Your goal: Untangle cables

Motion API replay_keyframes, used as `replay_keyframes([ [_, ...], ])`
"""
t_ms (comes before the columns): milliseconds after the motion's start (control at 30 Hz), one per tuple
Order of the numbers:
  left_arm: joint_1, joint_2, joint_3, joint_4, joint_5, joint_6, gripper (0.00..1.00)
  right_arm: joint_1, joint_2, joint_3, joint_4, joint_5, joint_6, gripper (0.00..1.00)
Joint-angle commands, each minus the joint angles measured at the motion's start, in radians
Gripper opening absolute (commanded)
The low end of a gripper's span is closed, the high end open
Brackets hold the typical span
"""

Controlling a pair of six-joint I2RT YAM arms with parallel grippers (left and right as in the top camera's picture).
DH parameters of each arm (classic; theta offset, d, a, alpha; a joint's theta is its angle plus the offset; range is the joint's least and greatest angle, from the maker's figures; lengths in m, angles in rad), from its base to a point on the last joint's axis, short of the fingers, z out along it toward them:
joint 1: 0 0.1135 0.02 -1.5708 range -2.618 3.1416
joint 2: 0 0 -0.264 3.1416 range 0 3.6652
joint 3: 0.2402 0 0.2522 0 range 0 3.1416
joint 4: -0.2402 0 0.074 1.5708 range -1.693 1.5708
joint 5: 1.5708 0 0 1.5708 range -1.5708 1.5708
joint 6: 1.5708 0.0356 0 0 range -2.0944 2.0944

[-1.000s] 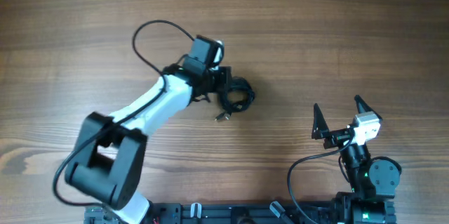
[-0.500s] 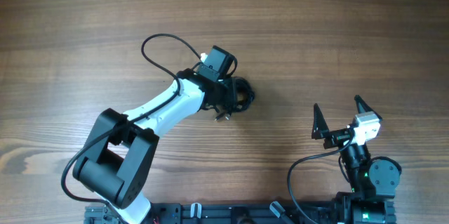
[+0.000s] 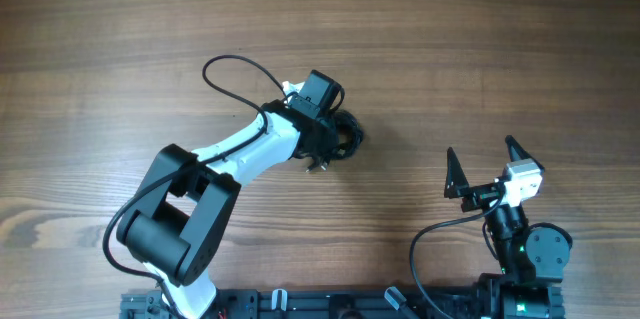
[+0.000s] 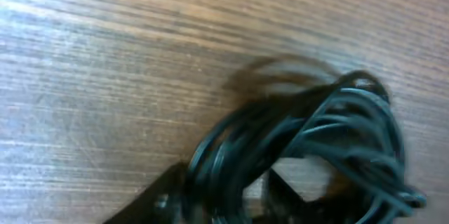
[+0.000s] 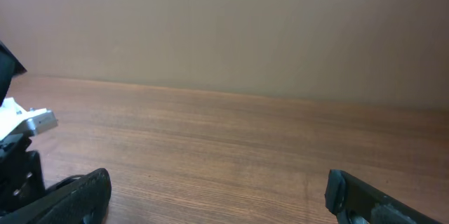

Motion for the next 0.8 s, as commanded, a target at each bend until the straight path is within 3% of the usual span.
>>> replay_keyframes([
  [0,-0.004,0.024,0.003,-0.015,0.029,-0.007,0.10,0.004,-0.013,-0.001,0.005,0.013,-0.012,0.99],
  [33,-0.003,0.024,0.003,-0.017,0.029,-0.003,0.04,0.004,-0.013,-0.001,0.005,0.013,-0.012,1.00],
  [300,0.104,-0.082,0.022,-0.107,-0.043,0.056,0.04,0.004,-0.013,-0.001,0.005,0.013,-0.012,0.99],
  [633,0.254,-0.284,0.022,-0.238,0.018,0.047,0.04,0.004,-0.013,-0.001,0.005,0.013,-0.012,1.00],
  [767,0.252,-0.283,0.020,-0.249,0.049,-0.115,0.04,0.004,-0.013,-0.001,0.008,0.010,-0.008,1.00],
])
